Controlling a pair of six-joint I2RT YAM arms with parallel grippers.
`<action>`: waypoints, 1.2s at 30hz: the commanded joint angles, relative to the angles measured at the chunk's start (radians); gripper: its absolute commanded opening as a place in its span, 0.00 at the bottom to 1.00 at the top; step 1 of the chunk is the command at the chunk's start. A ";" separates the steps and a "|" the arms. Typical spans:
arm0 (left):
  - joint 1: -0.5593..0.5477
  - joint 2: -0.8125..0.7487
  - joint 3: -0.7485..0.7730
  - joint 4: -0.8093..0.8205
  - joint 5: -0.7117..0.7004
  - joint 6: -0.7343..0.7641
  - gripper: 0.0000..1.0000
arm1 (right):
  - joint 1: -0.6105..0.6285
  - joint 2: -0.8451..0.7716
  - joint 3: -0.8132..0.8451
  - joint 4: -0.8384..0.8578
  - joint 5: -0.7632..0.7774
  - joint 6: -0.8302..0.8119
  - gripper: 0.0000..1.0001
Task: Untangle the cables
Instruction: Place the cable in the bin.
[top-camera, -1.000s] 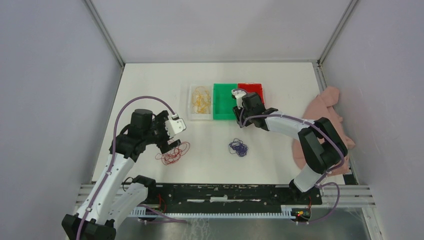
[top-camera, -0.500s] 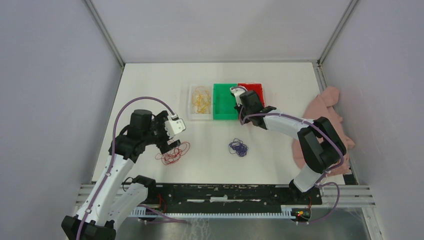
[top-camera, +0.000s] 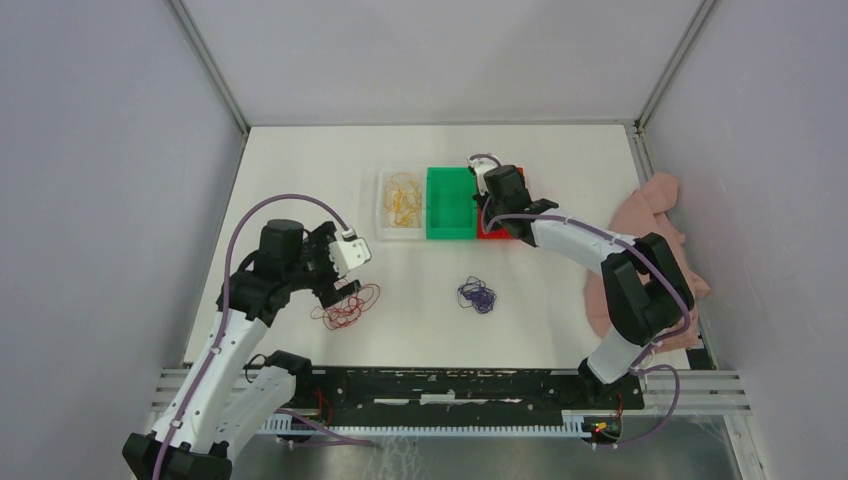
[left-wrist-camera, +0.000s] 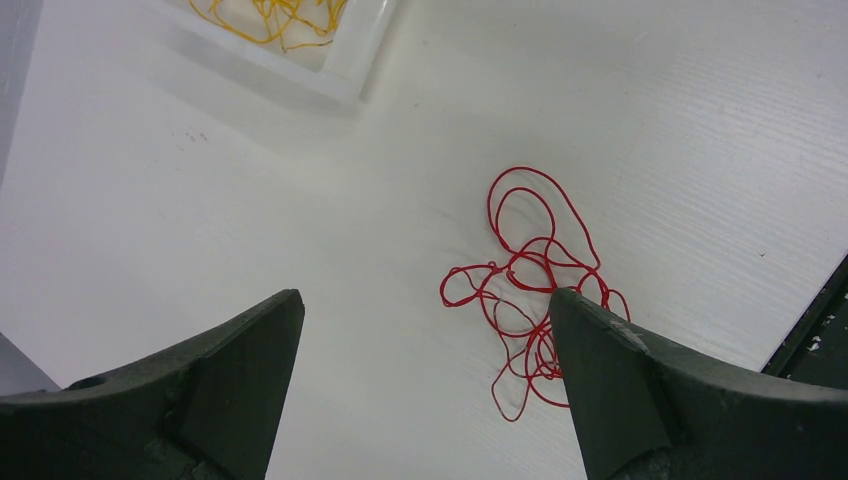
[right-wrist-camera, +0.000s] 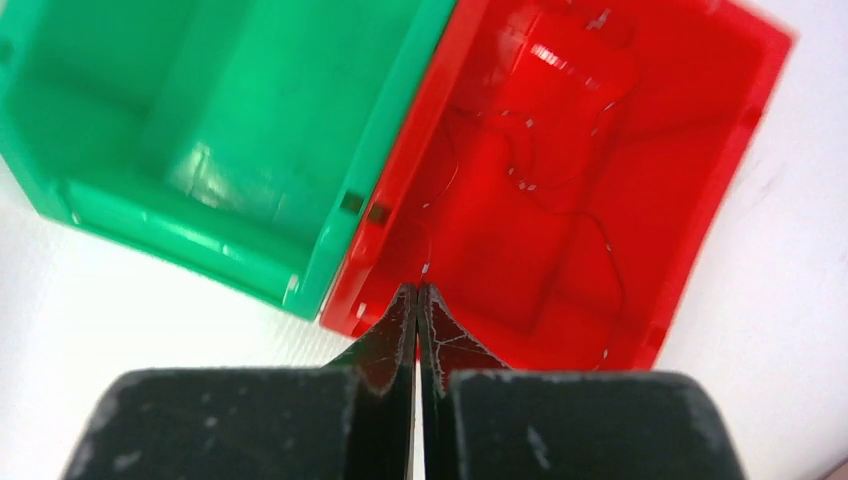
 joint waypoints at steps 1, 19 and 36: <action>0.007 -0.015 0.011 0.003 0.001 -0.029 1.00 | -0.032 0.001 0.114 0.015 -0.002 0.050 0.00; 0.011 0.004 0.011 0.011 0.001 -0.023 1.00 | -0.123 0.258 0.313 0.016 -0.007 0.143 0.01; 0.015 0.010 0.020 -0.001 0.000 -0.019 0.99 | -0.142 0.283 0.315 0.052 -0.084 0.221 0.13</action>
